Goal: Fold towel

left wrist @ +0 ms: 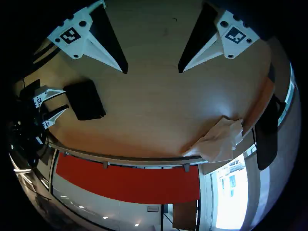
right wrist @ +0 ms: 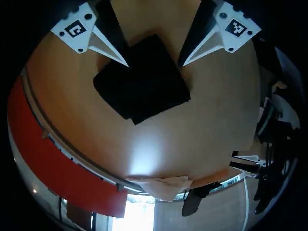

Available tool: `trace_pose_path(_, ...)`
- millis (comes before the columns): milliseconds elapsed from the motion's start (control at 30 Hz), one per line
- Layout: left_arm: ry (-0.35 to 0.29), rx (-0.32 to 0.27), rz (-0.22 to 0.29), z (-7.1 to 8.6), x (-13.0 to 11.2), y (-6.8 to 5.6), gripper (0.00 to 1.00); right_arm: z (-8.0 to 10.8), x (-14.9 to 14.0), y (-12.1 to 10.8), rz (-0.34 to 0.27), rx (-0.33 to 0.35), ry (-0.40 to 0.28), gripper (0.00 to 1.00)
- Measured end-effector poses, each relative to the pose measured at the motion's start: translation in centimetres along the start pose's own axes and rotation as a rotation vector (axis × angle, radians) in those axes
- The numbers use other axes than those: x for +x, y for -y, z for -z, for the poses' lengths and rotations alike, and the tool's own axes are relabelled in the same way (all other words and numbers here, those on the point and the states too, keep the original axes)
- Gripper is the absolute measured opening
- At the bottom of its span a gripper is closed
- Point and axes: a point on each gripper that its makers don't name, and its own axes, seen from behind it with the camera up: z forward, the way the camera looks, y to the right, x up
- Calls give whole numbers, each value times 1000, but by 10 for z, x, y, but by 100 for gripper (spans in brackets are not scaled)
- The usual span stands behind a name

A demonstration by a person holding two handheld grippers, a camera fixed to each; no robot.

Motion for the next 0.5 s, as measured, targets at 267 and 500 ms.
trace_pose_path(267,0,-2,-6,0,1,-2,97,5,-15,-4,-32,-14,8,89)
trace_pose_path(500,1,-1,-13,-1,1,-2,97,4,-22,-5,-45,-18,16,87)
